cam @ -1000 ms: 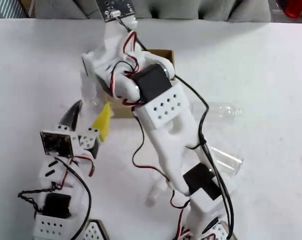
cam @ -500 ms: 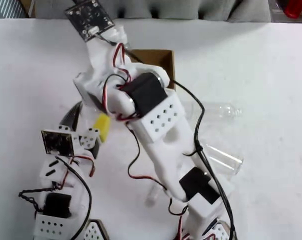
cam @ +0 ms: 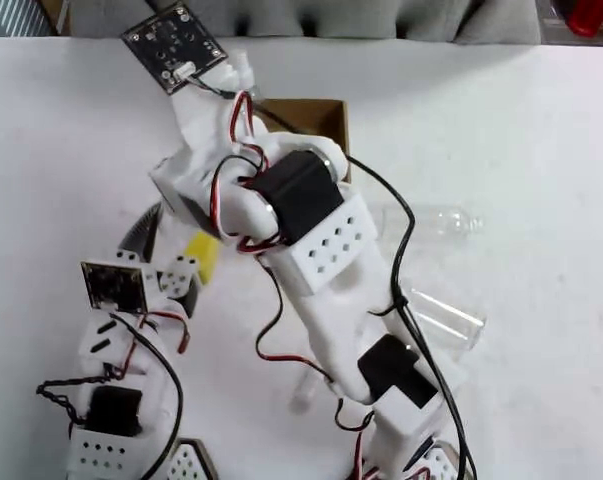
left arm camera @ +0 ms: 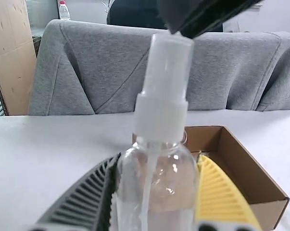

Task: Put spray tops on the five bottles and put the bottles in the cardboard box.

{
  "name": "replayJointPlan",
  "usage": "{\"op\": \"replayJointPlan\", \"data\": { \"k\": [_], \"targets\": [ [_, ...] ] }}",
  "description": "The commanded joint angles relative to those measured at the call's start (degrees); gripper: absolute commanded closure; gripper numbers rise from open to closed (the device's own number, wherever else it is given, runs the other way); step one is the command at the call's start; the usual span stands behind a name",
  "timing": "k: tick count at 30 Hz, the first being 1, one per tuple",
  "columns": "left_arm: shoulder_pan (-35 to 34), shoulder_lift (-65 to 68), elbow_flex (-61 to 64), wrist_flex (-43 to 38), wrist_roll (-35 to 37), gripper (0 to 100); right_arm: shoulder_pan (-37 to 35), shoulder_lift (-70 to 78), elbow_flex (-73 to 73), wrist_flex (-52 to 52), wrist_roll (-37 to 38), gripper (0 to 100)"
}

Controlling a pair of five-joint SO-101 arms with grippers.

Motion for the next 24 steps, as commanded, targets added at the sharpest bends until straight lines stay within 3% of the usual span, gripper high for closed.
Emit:
{"op": "replayJointPlan", "data": {
  "k": [1, 11, 24],
  "targets": [
    [-0.75, -1.10, -0.97, -1.41, -0.44, 98, 1.19, -1.01, -2.11, -0.31, 0.70, 98.1],
    [-0.75, -1.10, -0.53, -1.05, -0.26, 98, 6.11, -1.89, -6.95, 1.98, 0.44, 98.3],
    [-0.13, -1.10, 1.14, -1.67, 0.09, 98, 11.03, -14.29, 18.46, 1.98, 0.26, 98.3]
  ]
}}
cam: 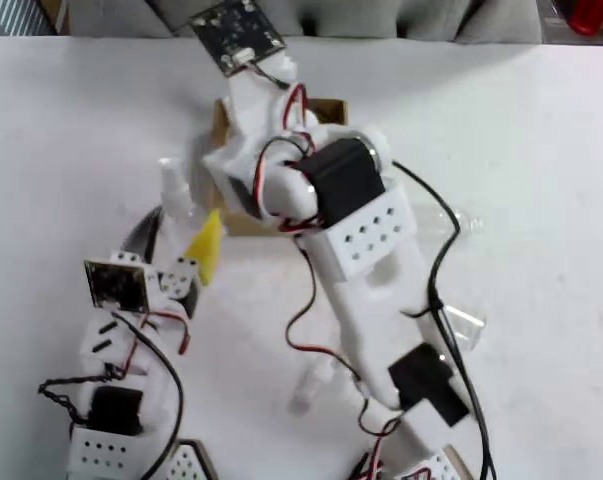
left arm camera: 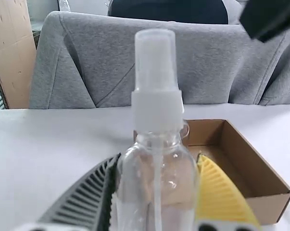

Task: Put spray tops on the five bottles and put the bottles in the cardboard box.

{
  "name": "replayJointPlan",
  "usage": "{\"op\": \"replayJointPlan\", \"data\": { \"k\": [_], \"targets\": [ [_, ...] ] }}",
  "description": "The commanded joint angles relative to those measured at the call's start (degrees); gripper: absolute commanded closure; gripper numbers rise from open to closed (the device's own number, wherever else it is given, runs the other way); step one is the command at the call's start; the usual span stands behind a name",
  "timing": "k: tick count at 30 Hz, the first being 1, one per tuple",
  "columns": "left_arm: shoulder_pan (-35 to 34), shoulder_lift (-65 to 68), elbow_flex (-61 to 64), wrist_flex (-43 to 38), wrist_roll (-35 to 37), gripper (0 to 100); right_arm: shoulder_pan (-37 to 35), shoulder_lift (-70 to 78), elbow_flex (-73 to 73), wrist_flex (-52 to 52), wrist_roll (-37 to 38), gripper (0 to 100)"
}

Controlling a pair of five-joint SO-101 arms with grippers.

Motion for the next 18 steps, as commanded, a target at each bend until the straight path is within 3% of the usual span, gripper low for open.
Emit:
{"op": "replayJointPlan", "data": {
  "k": [1, 10, 18],
  "targets": [
    [0.31, -1.01, -0.70, -2.37, 0.09, 98, 3.38, -6.81, 6.95, 1.27, 0.18, 98.3],
    [3.21, -0.92, -0.88, -9.32, 0.18, 98, 12.26, -21.41, 34.11, 1.10, 0.70, 98.3],
    [3.38, -0.57, -7.21, -9.05, 0.18, 98, 19.38, -33.80, 53.10, 1.01, 0.79, 98.3]
  ]
}}
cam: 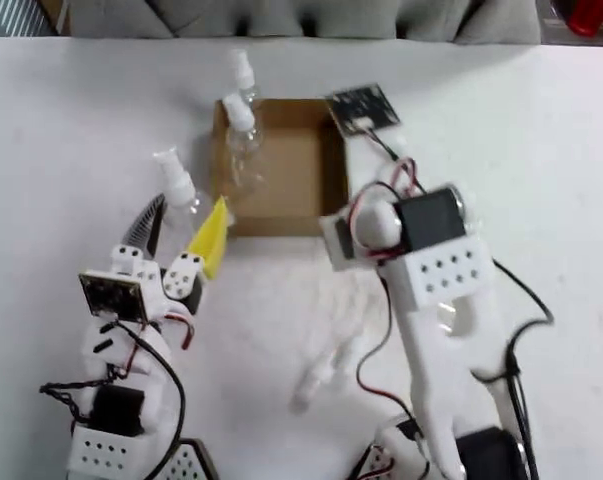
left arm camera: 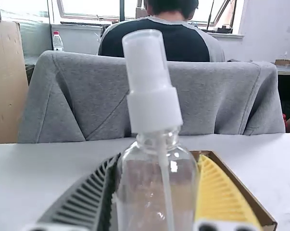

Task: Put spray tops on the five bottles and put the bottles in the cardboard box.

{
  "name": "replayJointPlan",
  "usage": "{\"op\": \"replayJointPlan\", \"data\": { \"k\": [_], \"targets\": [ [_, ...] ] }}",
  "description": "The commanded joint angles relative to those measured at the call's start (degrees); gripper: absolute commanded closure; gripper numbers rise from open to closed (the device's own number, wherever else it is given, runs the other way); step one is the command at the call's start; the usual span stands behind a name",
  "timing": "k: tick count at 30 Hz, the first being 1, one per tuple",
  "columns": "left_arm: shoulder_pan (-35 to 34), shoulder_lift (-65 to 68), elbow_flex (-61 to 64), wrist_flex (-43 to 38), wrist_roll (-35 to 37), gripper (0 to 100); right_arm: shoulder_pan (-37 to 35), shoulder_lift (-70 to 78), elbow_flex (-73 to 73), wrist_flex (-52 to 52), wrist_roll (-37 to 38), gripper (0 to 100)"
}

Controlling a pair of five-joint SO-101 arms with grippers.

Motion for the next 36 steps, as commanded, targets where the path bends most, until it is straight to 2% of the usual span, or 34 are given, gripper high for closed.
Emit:
{"op": "replayJointPlan", "data": {
  "k": [1, 5, 7, 14, 18, 22, 28, 32, 36],
  "targets": [
    [0.84, -0.31, -5.89, -1.76, 0.09, 98, 2.86, -6.55, 6.24, 1.01, 0.79, 98.3],
    [0.84, 6.37, -10.64, -1.76, 0.44, 98, 4.70, -12.00, 14.68, 0.75, 6.15, 98.3],
    [0.84, 12.79, -14.77, -1.76, 2.81, 98, 6.46, -14.55, 18.11, 0.04, 8.44, 98.3],
    [0.84, 31.43, -27.78, -3.25, 5.27, 98, 16.66, -23.25, 30.42, -1.80, 18.29, 98.2],
    [0.84, 37.49, -28.75, -12.48, 5.10, 98, 23.16, -27.03, 39.21, -2.68, 26.29, 98.2],
    [0.84, 42.24, -28.92, -18.37, 5.01, 98, 32.84, -29.58, 45.19, -9.63, 33.05, 98.1],
    [0.92, 49.27, -29.10, -27.43, 5.01, 98, 34.42, -32.75, 58.20, -19.65, 33.58, 98.1],
    [1.45, 55.16, -29.10, -36.13, 5.01, 98, 36.35, -34.33, 61.01, -22.64, 33.85, 98.1],
    [3.30, 60.44, -29.01, -39.38, 4.84, 98, 36.97, -34.42, 65.85, -26.24, 33.93, 98.1]
  ]
}}
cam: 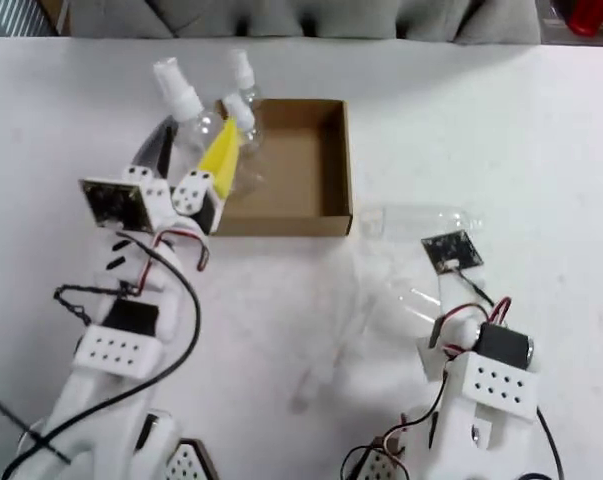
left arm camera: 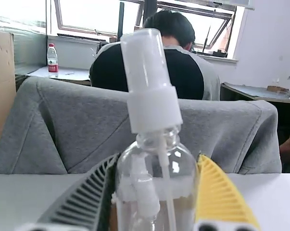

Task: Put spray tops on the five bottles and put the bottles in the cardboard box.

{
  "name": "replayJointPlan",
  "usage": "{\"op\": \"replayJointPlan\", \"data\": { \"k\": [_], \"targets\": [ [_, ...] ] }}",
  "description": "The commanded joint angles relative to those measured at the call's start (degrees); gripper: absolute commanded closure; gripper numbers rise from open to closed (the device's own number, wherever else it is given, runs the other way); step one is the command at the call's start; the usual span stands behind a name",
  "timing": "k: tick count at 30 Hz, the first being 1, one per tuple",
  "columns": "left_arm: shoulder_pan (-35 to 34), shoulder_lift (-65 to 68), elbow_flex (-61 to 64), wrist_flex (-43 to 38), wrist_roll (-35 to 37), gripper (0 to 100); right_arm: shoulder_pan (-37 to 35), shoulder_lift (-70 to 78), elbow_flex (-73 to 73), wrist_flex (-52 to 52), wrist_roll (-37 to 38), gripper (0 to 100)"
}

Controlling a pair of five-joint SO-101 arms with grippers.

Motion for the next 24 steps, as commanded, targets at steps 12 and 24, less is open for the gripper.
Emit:
{"op": "replayJointPlan", "data": {
  "k": [12, 24],
  "targets": [
    [3.91, 16.22, -8.00, -9.05, 0.62, 98, 0.22, -0.84, 6.24, -6.55, 4.84, 98.1],
    [2.15, 38.37, -13.63, -21.36, 0.26, 98, 0.13, -0.84, 6.24, -6.55, 4.92, 98.1]
  ]
}}
